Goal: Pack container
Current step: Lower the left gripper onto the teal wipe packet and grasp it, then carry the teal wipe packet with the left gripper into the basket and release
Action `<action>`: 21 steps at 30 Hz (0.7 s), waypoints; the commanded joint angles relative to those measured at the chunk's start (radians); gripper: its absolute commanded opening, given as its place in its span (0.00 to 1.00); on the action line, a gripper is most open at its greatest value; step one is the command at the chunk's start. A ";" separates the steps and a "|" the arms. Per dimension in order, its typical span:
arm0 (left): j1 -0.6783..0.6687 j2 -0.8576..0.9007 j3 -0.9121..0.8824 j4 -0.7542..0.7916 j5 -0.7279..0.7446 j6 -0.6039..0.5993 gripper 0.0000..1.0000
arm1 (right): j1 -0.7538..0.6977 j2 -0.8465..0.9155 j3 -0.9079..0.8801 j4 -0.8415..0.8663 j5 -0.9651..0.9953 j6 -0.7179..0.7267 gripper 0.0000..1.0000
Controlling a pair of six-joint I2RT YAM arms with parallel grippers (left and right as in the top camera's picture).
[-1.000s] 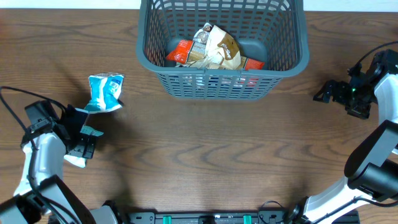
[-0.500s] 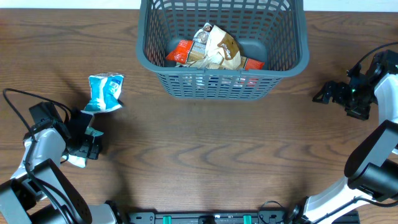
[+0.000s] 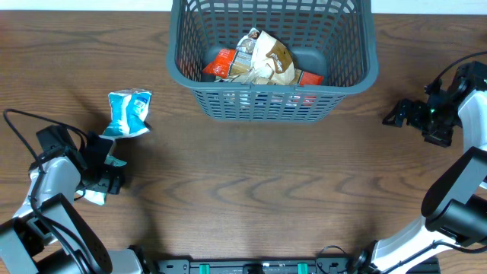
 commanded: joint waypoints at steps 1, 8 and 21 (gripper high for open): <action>0.004 0.015 -0.007 -0.011 0.015 -0.076 0.76 | 0.017 0.003 -0.003 0.000 -0.008 -0.013 0.99; 0.003 0.015 -0.007 -0.010 0.015 -0.232 0.50 | 0.017 0.003 -0.003 0.003 -0.008 -0.013 0.99; 0.003 0.012 0.043 0.008 0.229 -0.456 0.15 | 0.017 0.003 -0.003 0.002 -0.009 -0.012 0.99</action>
